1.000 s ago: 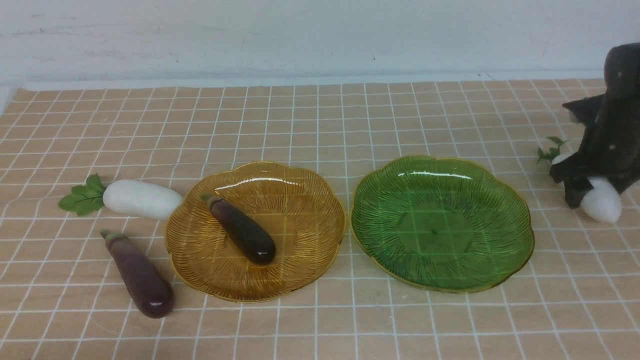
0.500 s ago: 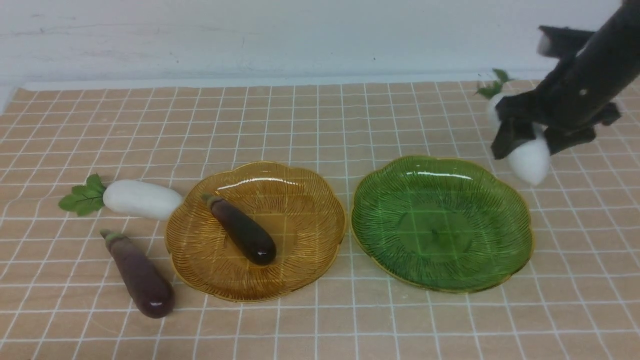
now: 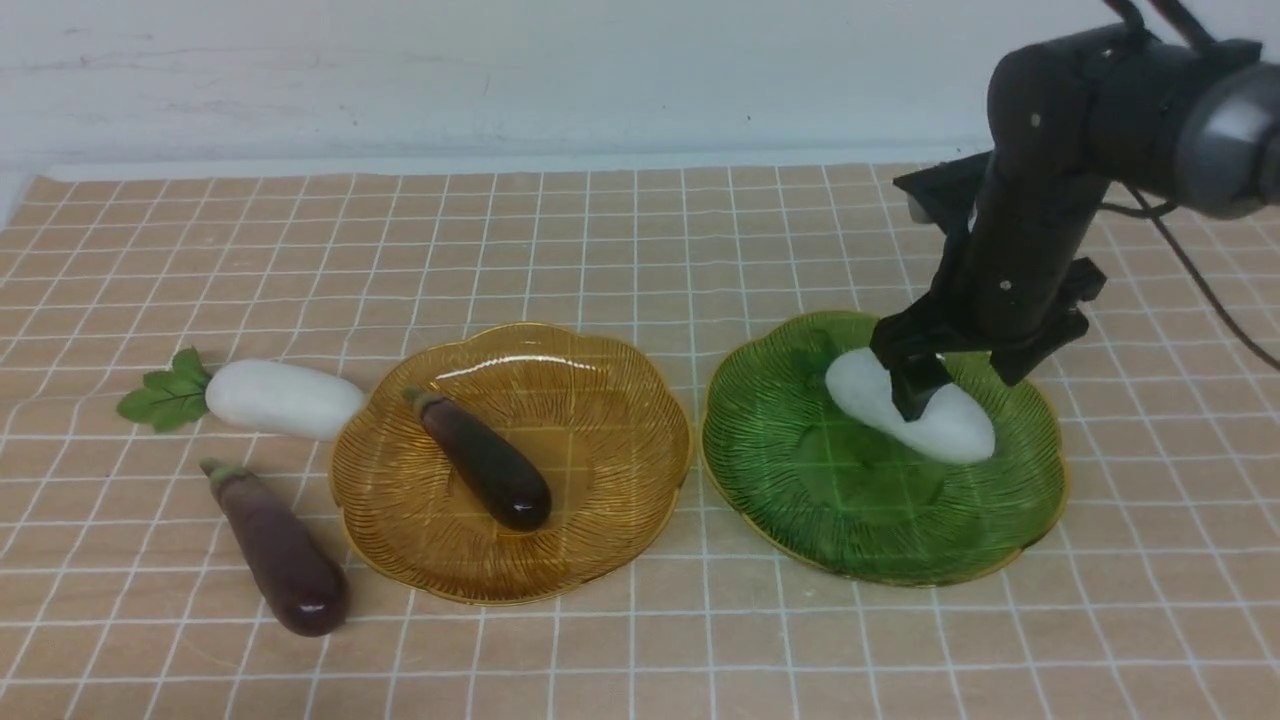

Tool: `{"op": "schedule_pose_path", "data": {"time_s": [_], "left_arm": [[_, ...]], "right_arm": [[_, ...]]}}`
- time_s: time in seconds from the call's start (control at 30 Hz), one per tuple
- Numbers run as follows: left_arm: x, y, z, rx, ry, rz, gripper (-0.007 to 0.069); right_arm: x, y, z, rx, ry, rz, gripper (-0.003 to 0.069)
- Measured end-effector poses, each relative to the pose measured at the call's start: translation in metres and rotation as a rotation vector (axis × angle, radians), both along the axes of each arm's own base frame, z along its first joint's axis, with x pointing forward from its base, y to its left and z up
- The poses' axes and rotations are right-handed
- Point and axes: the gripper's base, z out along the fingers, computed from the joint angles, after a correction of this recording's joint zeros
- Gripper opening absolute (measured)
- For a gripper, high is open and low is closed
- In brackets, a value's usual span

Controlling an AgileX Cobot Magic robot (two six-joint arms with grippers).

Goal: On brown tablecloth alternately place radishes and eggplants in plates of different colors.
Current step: 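Place the white radish on the plate, then pick up the eggplant and place it in the yellow plate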

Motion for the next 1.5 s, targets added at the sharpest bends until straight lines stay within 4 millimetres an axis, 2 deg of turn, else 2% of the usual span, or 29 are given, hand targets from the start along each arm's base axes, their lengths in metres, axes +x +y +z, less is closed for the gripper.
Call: {"op": "schedule_pose_path", "data": {"time_s": [0.13,0.2,0.33,0.4,0.43,0.5,0.53,0.57,0.6,0.63,0.67,0.73,0.87,0.93,0.97,1.03,1.1,1.13,1.17,1.23,1.3,1.33,1.37,1.4,1.43,1.5], "left_arm": [[0.0,-0.001,0.0,-0.039,-0.002,-0.003,-0.0002],[0.0,-0.002,0.001,-0.068,-0.002,-0.004,-0.0002],[0.0,-0.005,0.001,-0.141,-0.002,-0.009,-0.0002],[0.0,-0.007,0.002,-0.221,0.0,-0.015,-0.0002],[0.0,-0.009,0.003,-0.304,0.003,-0.016,-0.0002],[0.0,-0.012,0.004,-0.401,0.007,-0.016,-0.0002],[0.0,-0.016,0.007,-0.603,0.01,-0.013,-0.0002],[0.0,-0.017,0.007,-0.622,0.011,-0.015,-0.0002],[0.0,-0.019,0.011,-0.776,0.005,-0.013,-0.0002],[0.0,-0.021,0.014,-0.879,0.001,-0.012,-0.0002],[0.0,-0.021,0.014,-0.897,0.0,-0.013,-0.0002],[0.0,-0.022,0.02,-1.073,-0.015,-0.011,-0.0002],[0.002,-0.017,0.028,-1.231,-0.098,0.028,-0.0002],[0.002,-0.015,0.029,-1.218,-0.126,0.033,-0.0002],[0.002,-0.015,0.029,-1.214,-0.127,0.033,-0.0002],[0.003,-0.015,0.036,-1.141,-0.142,0.012,-0.0002],[0.004,-0.015,0.043,-1.12,-0.147,0.007,-0.0002],[0.008,-0.016,0.055,-1.066,-0.132,0.002,-0.0002],[0.01,-0.016,0.055,-1.057,-0.122,0.005,-0.0002],[0.025,-0.022,0.071,-0.931,-0.019,-0.018,-0.0002],[0.052,-0.03,0.073,-0.807,0.204,-0.044,-0.0002],[0.052,-0.03,0.074,-0.798,0.204,-0.054,-0.0002],[0.069,-0.034,0.071,-0.74,0.341,-0.064,-0.0002],[0.076,-0.035,0.073,-0.718,0.383,-0.072,-0.0002],[0.095,-0.037,0.07,-0.661,0.5,-0.082,0.0001],[0.115,-0.038,0.068,-0.611,0.593,-0.085,0.0016]], "right_arm": [[-0.003,-0.003,0.002,-0.016,-0.004,-0.005,0.0687],[-0.008,-0.003,0.01,0.002,-0.014,-0.009,0.0676],[-0.026,-0.005,0.036,0.052,-0.047,-0.018,0.0598],[-0.048,-0.01,0.063,0.097,-0.087,-0.02,0.0491],[-0.066,-0.014,0.075,0.12,-0.099,-0.017,0.0407],[-0.08,-0.018,0.084,0.133,-0.113,-0.011,0.0342],[-0.109,-0.026,0.098,0.147,-0.136,-0.002,0.0211],[-0.109,-0.027,0.096,0.144,-0.128,-0.002,0.0197],[-0.133,-0.034,0.103,0.148,-0.142,0.006,0.0099],[-0.149,-0.039,0.109,0.152,-0.16,0.012,0.0053],[-0.152,-0.04,0.109,0.153,-0.162,0.013,0.0046],[-0.179,-0.049,0.112,0.156,-0.176,0.019,0.0002],[-0.233,-0.067,0.111,0.168,-0.218,0.024,-0.0015],[-0.249,-0.072,0.11,0.174,-0.238,0.025,-0.0015],[-0.25,-0.072,0.11,0.175,-0.24,0.025,-0.0015],[-0.264,-0.077,0.111,0.184,-0.269,0.027,-0.0015],[-0.267,-0.078,0.111,0.187,-0.277,0.027,-0.0015],[-0.269,-0.078,0.112,0.193,-0.287,0.027,-0.0015],[-0.27,-0.078,0.112,0.193,-0.286,0.027,-0.0015],[-0.269,-0.077,0.112,0.203,-0.286,0.026,-0.0015],[-0.269,-0.077,0.112,0.205,-0.287,0.026,-0.0015],[-0.269,-0.077,0.112,0.205,-0.287,0.026,-0.0015],[-0.269,-0.077,0.112,0.205,-0.287,0.026,-0.0015],[-0.269,-0.077,0.112,0.205,-0.286,0.026,-0.0015],[-0.269,-0.077,0.112,0.205,-0.286,0.026,-0.0015],[-0.269,-0.077,0.112,0.205,-0.286,0.026,-0.0015]]}}
